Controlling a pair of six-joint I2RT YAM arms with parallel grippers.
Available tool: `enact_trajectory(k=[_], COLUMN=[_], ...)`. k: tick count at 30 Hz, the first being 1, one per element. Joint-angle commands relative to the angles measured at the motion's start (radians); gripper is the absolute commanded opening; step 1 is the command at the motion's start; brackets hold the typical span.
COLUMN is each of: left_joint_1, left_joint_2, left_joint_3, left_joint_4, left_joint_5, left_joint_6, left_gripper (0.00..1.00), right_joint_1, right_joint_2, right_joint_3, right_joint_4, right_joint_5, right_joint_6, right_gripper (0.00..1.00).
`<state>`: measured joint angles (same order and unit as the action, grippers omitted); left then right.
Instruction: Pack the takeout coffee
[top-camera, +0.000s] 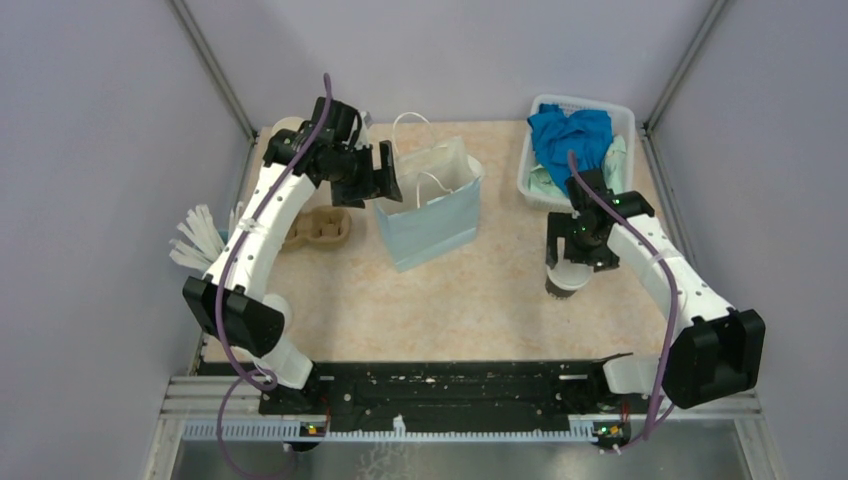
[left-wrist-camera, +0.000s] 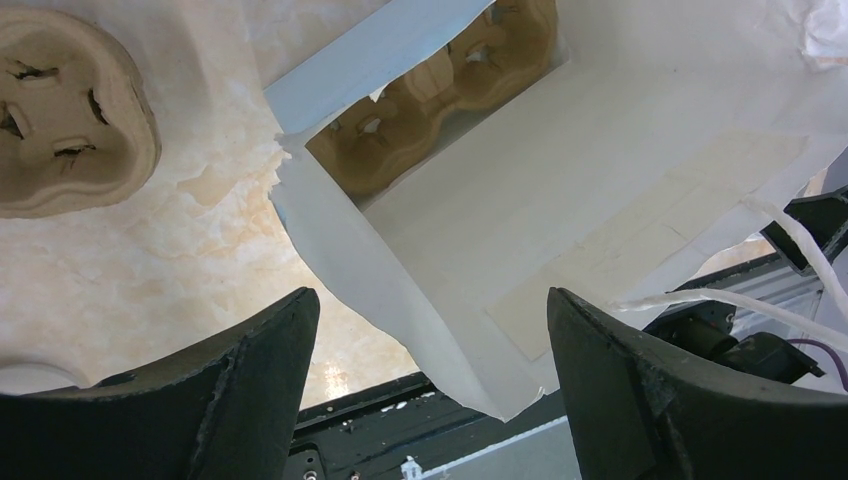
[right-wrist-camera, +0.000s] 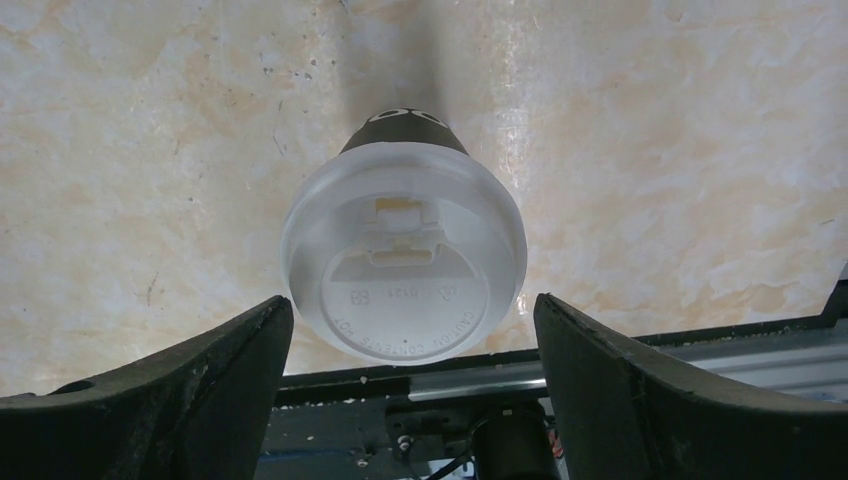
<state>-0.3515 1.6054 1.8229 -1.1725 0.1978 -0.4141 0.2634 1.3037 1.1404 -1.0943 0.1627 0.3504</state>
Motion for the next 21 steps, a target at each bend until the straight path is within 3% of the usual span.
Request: enact_trajectory(k=[1, 21], left_joint_1=[0.000, 0.000], left_joint_2=[-0.040, -0.032], left_joint_3=[-0.010, 0.001], left_joint_4=[0.036, 0.033], left_joint_5=[0.013, 0.023], left_joint_6=[-0.006, 0.001], left_gripper=[0.90, 0.91], right_joint_1=[-0.006, -0.006], right_joint_2=[0.006, 0.021], right_joint_3=[0.004, -0.019], right_joint_4=[0.035, 0.060], right_joint_5=[-0.001, -0.002], right_joint_6=[-0.031, -0.027], right_gripper=[0.89, 0.82])
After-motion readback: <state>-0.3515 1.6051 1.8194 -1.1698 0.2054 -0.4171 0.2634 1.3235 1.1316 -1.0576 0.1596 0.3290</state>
